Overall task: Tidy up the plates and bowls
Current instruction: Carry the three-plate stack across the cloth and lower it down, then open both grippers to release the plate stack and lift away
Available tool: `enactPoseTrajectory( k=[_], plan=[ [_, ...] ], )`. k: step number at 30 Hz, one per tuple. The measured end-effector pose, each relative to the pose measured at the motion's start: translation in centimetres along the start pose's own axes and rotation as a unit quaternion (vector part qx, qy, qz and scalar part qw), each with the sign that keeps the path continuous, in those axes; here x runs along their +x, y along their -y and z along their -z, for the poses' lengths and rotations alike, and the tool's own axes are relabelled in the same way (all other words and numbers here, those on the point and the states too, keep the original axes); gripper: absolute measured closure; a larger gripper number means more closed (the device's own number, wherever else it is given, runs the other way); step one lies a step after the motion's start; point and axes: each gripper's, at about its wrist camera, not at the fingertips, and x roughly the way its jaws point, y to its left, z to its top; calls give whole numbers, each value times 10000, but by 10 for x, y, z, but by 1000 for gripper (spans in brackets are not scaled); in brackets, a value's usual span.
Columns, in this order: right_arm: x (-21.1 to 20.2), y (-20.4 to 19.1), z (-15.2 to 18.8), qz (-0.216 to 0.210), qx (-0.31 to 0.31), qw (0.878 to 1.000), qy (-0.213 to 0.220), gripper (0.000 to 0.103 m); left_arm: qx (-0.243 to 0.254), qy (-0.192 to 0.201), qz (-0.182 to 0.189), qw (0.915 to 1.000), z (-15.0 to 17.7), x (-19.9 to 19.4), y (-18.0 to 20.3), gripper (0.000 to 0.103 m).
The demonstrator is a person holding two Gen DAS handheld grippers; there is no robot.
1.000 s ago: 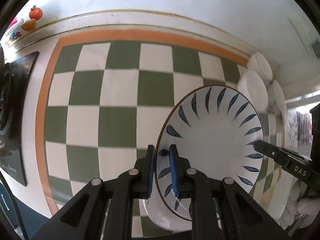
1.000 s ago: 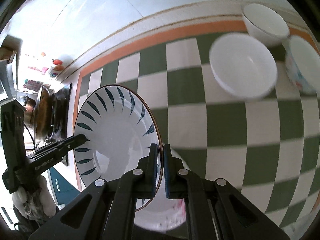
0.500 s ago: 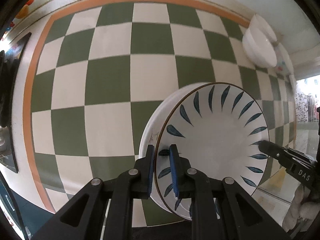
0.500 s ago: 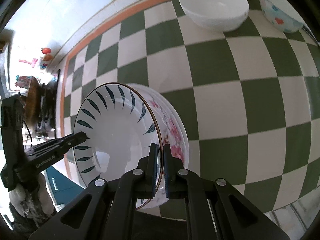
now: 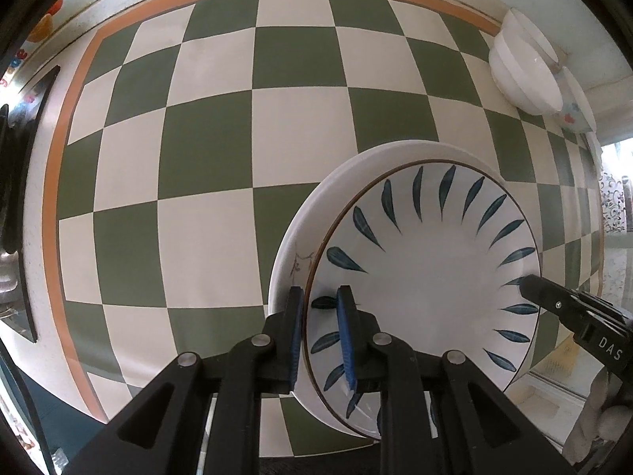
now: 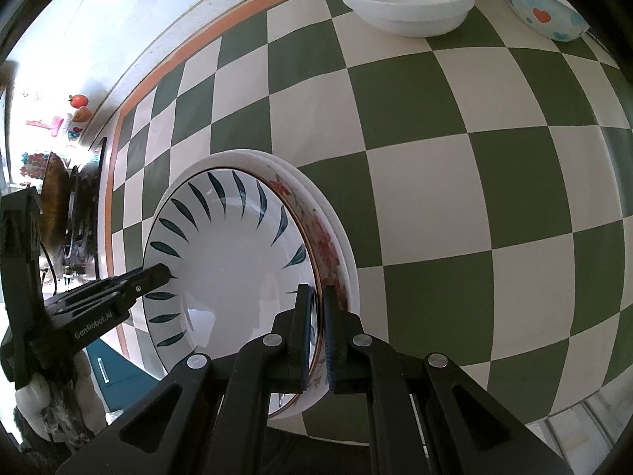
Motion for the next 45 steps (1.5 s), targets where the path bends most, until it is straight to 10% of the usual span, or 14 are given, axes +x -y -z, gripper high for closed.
enactPoseTrajectory(
  k=[35,45],
  plan=[
    [-23,-27,5,413,-201,9989,-43,84,-59,125,-62,9999,-3,-29,-1,83],
    [-80,-62,52,497,-483,9971,316,65,109,721,52,9973,35,-95,13,42]
  ],
)
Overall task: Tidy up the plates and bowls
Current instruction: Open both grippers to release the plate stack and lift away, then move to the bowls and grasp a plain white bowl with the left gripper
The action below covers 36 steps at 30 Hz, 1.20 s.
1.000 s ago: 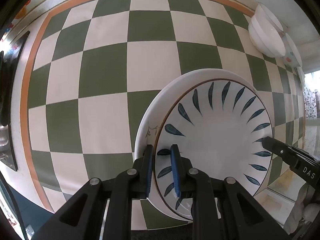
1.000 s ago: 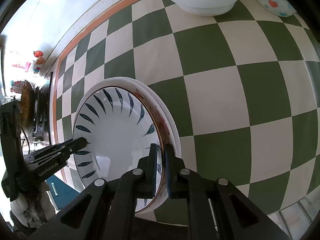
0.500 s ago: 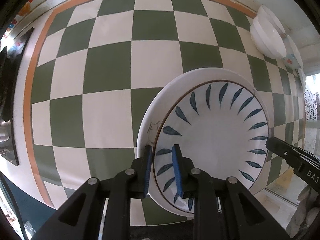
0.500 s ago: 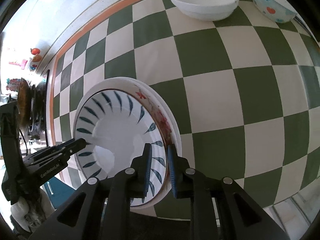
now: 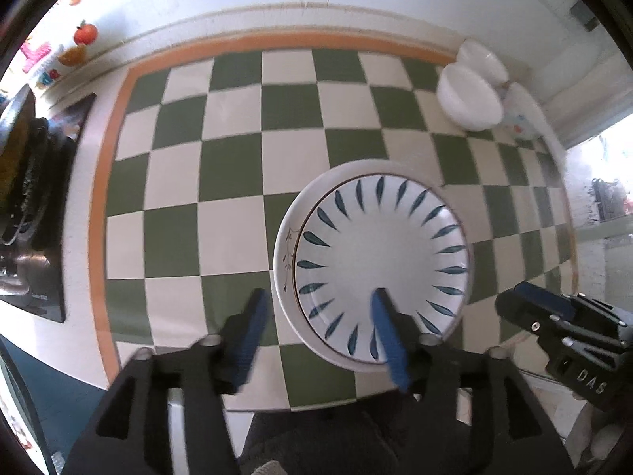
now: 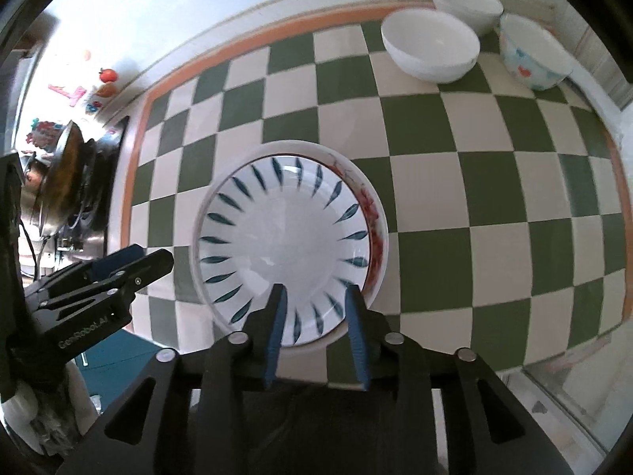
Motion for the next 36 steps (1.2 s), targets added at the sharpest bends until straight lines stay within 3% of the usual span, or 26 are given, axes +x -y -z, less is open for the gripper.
enactPoseTrajectory(
  k=[1,4,6,9,17,26,31,36],
  plan=[
    [-5,-2,3,16,-26,10000,39,64,15,64,23,10000,3,-9,0,35],
    [-28,-13,19,57,-112,9998,178,53,80,234,-23,9997,11,-27,0,28],
    [-39,-19,26,68,-145,9995,263,37,115,319,-66,9994,15,-38,-1,14],
    [-59,-27,37,78,-105,9993,364,23,174,457,-67,9988,25,-59,-2,11],
    [-108,-42,63,244,8,9967,773,19,257,595,10,9979,48,-99,1,11],
    [-131,-44,75,160,26,9965,821,18,278,623,166,9975,58,-111,13,11],
    [-130,-26,66,-219,124,9965,793,18,106,758,141,9970,46,-111,21,11],
    [-122,16,30,-519,352,9943,858,18,-70,958,67,9954,10,-97,38,11]
  ],
)
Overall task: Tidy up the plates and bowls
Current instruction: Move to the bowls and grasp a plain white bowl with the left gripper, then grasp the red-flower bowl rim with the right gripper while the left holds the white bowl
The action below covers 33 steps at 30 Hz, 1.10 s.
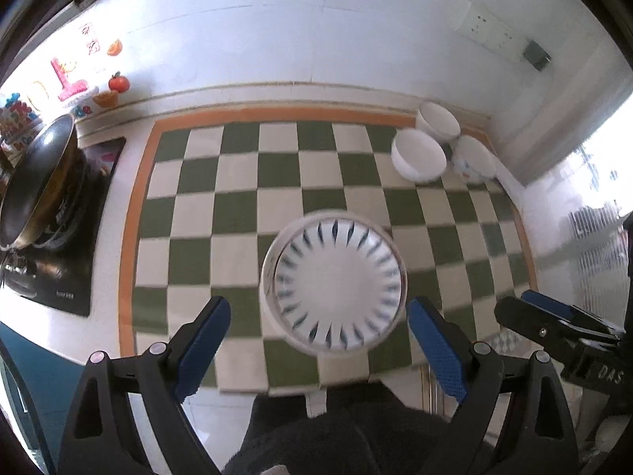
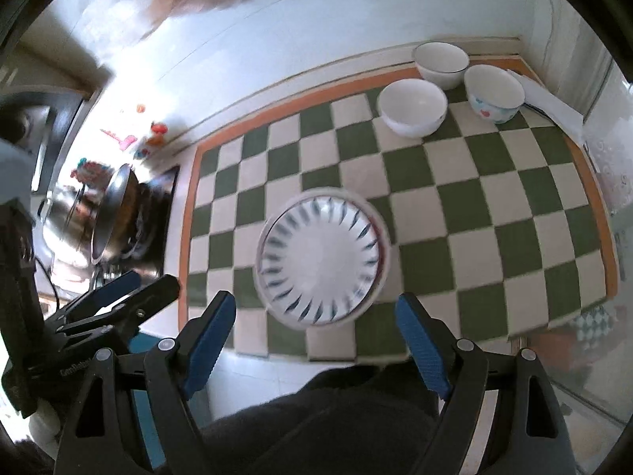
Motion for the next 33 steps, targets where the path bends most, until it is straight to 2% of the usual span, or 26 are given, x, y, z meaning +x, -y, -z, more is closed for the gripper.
enactPoseTrajectory(
  k=[5,10,12,16,20,25,26,27,28,30,31,33],
  plan=[
    [21,55,-60,73,212,9997,46,18,-160,195,-292,9993,-52,41,31,11],
    [57,118,-125,212,466,9987,-68,18,-323,-8,-399,9987,-102,94,56,11],
    [73,141,-149,232,573,9980,-164,18,-343,-166,-389,9985,-124,120,68,11],
    [113,180,-195,160,748,9964,-375,20,-445,-754,-163,9960,-160,179,82,11],
    [149,203,-226,-34,898,9940,-631,31,-529,-1202,-75,9913,-188,232,94,12],
    [191,213,-250,-178,925,9909,-957,49,-446,-1591,125,9862,-209,277,110,33],
    [200,213,-254,-242,917,9901,-1034,57,-404,-1644,137,9855,-211,284,114,37],
    [208,214,-257,-260,920,9894,-1094,66,-356,-1692,133,9848,-213,290,117,46],
    [212,214,-258,-249,925,9891,-1118,71,-294,-1754,131,9840,-214,297,121,60],
    [222,215,-263,-160,942,9890,-1132,85,-182,-1887,118,9818,-213,307,126,77],
    [224,215,-263,-89,940,9891,-1132,88,-163,-1939,130,9808,-212,312,128,82],
    [227,216,-265,-68,954,9892,-1114,91,-158,-1942,134,9808,-210,315,130,86]
  ],
)
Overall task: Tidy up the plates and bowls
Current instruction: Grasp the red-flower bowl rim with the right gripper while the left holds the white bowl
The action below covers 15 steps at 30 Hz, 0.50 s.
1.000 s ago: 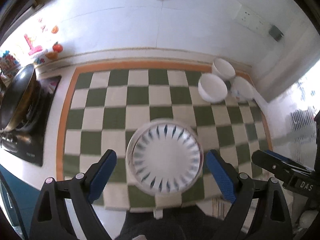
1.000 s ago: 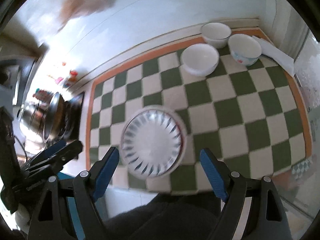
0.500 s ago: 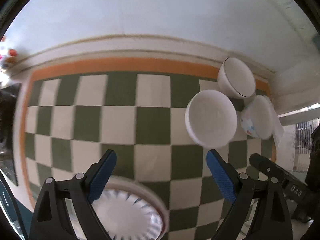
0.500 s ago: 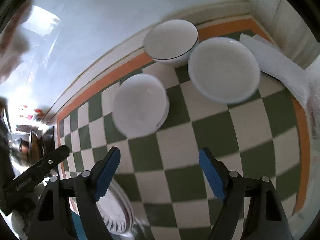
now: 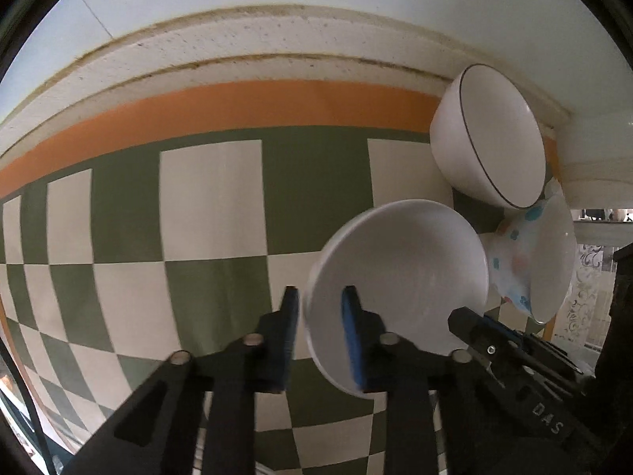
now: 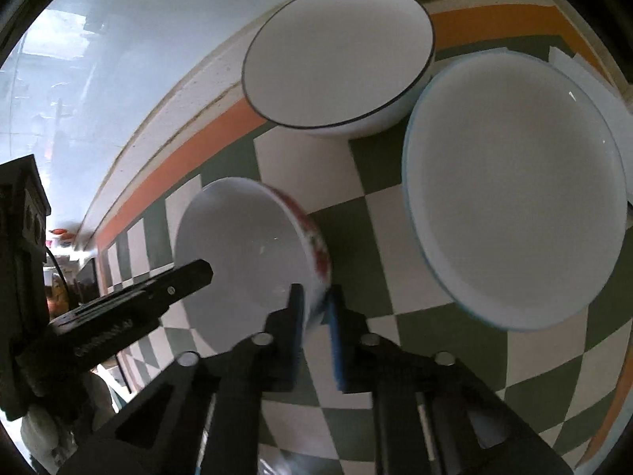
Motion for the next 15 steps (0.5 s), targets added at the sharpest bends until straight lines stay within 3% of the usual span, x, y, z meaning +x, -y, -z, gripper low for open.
enactPoseTrajectory(
  k=[8,15],
  plan=[
    [-3,-5,7,114,-137,9998,6,91,49,70,47,10000,21,-7,4,86],
    [-44,-5,45,60,-355,9993,98,91,214,148,241,9994,77,-33,16,86]
  ],
)
